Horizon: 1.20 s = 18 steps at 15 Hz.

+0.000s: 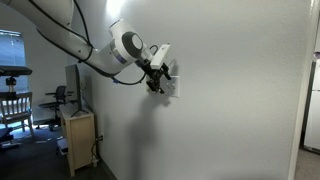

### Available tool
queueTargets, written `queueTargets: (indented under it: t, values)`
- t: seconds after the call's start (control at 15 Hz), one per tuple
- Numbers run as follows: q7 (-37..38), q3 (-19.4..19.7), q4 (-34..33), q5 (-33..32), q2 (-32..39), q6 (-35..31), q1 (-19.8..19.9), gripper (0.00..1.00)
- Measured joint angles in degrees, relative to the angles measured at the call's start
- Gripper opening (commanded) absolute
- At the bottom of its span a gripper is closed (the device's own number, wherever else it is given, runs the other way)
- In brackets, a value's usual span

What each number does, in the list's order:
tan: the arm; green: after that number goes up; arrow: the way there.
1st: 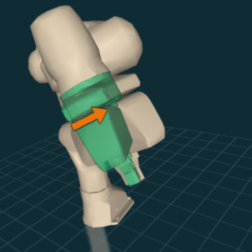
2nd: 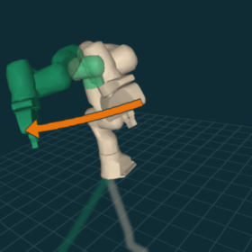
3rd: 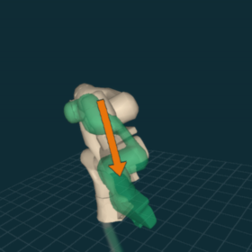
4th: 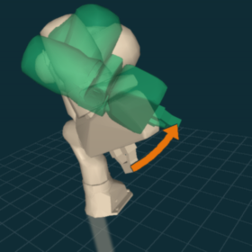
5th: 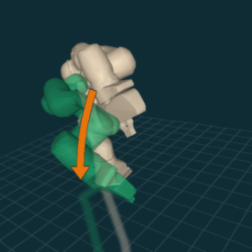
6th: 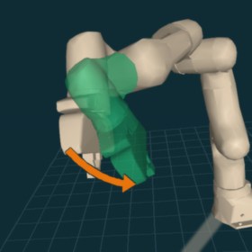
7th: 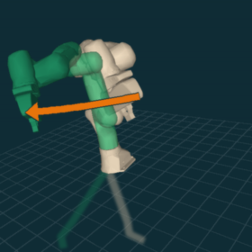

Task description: Turn off the light switch on the right

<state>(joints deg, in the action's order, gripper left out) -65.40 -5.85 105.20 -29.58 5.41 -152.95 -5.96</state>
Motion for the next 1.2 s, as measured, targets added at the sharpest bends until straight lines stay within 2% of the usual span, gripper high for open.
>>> queueTargets:
  t: [0.27, 0.8, 1.2]
  values:
    - [-2.9, 0.0, -0.6, 3.0, 2.2, -0.6, 0.0, 1.00]
    - [-3.0, 0.3, -3.4, 3.0, 5.4, -4.2, 0.3, 1.00]
    - [-3.5, 0.3, -5.5, 3.1, 7.1, -4.3, 0.7, 1.00]
